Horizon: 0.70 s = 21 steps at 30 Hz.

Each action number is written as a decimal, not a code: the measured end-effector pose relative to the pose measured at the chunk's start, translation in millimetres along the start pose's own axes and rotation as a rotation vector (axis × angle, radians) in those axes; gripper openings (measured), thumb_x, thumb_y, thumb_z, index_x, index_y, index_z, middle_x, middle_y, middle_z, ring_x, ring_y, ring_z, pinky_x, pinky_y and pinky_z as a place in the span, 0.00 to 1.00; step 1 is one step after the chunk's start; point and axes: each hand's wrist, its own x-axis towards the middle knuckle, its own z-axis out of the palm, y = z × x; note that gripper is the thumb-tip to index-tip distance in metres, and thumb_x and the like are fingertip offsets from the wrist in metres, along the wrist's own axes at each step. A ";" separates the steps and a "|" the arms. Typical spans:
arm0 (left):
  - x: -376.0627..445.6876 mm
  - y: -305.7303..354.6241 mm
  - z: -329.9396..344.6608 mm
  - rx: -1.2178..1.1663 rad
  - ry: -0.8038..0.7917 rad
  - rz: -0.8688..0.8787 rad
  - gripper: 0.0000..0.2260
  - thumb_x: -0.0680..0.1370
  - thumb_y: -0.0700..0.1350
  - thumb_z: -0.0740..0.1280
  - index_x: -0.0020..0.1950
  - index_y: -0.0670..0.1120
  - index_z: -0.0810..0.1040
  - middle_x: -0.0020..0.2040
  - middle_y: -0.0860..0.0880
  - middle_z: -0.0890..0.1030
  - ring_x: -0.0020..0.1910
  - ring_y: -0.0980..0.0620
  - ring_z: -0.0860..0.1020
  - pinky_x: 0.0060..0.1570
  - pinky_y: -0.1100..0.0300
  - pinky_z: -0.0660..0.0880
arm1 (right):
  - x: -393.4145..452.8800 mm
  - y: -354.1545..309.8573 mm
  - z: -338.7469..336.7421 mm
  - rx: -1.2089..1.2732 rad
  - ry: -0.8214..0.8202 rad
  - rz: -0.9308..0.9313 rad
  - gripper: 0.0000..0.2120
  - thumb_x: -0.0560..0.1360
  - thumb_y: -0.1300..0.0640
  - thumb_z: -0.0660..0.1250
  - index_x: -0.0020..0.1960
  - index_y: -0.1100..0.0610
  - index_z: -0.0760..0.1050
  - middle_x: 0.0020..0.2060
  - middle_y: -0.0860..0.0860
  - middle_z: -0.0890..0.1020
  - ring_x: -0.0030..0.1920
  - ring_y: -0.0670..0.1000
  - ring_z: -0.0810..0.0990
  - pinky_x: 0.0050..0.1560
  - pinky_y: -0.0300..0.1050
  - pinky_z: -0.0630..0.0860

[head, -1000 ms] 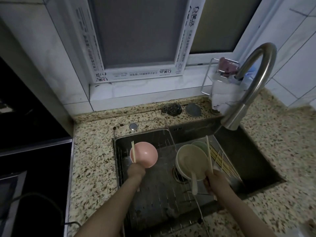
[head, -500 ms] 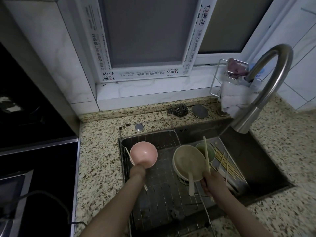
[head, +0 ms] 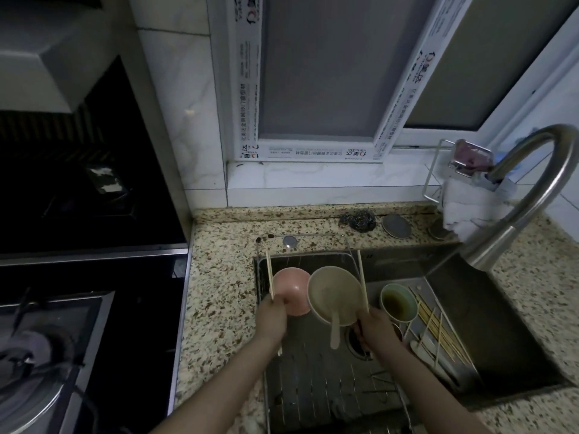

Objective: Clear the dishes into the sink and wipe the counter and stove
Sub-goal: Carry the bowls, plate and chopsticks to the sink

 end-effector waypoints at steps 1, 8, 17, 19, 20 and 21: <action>1.3 2.6 -8.3 -0.017 0.007 0.022 0.10 0.78 0.42 0.56 0.38 0.46 0.72 0.35 0.44 0.71 0.36 0.47 0.70 0.33 0.58 0.63 | 5.7 -1.4 8.0 -0.031 0.001 0.004 0.18 0.80 0.61 0.55 0.31 0.57 0.69 0.23 0.51 0.71 0.24 0.48 0.67 0.26 0.40 0.63; 5.4 -4.2 -59.1 -0.081 -0.006 -0.018 0.10 0.78 0.44 0.59 0.41 0.49 0.78 0.38 0.43 0.77 0.39 0.45 0.76 0.43 0.51 0.75 | 33.6 -9.7 60.9 -0.166 -0.019 -0.040 0.19 0.80 0.61 0.54 0.30 0.57 0.67 0.26 0.54 0.71 0.29 0.51 0.69 0.32 0.42 0.63; -0.4 -2.3 -73.3 -0.121 -0.062 -0.018 0.10 0.80 0.46 0.60 0.51 0.42 0.77 0.32 0.48 0.74 0.27 0.53 0.69 0.22 0.65 0.67 | 60.3 5.7 90.9 -0.136 -0.029 0.010 0.15 0.78 0.62 0.55 0.33 0.54 0.67 0.28 0.54 0.72 0.29 0.52 0.70 0.31 0.42 0.63; 0.6 -2.9 -73.6 -0.121 -0.086 -0.036 0.11 0.80 0.47 0.60 0.51 0.42 0.78 0.28 0.50 0.71 0.24 0.53 0.67 0.22 0.64 0.64 | 62.1 6.4 92.1 -0.094 -0.035 -0.007 0.14 0.78 0.62 0.57 0.34 0.53 0.68 0.29 0.52 0.72 0.30 0.51 0.69 0.31 0.42 0.63; 1.0 -2.4 -73.1 -0.134 -0.093 -0.045 0.10 0.80 0.46 0.59 0.50 0.41 0.77 0.26 0.51 0.70 0.23 0.54 0.66 0.21 0.65 0.63 | 61.0 5.7 91.4 -0.065 -0.038 -0.019 0.13 0.78 0.61 0.57 0.35 0.53 0.68 0.29 0.51 0.71 0.30 0.50 0.68 0.31 0.41 0.63; 0.7 -0.5 -71.9 -0.141 -0.100 -0.053 0.10 0.80 0.45 0.58 0.49 0.42 0.76 0.26 0.52 0.68 0.22 0.55 0.65 0.22 0.65 0.62 | 59.8 4.3 90.1 -0.028 -0.036 -0.028 0.11 0.79 0.61 0.58 0.37 0.54 0.69 0.29 0.50 0.70 0.30 0.49 0.68 0.30 0.41 0.62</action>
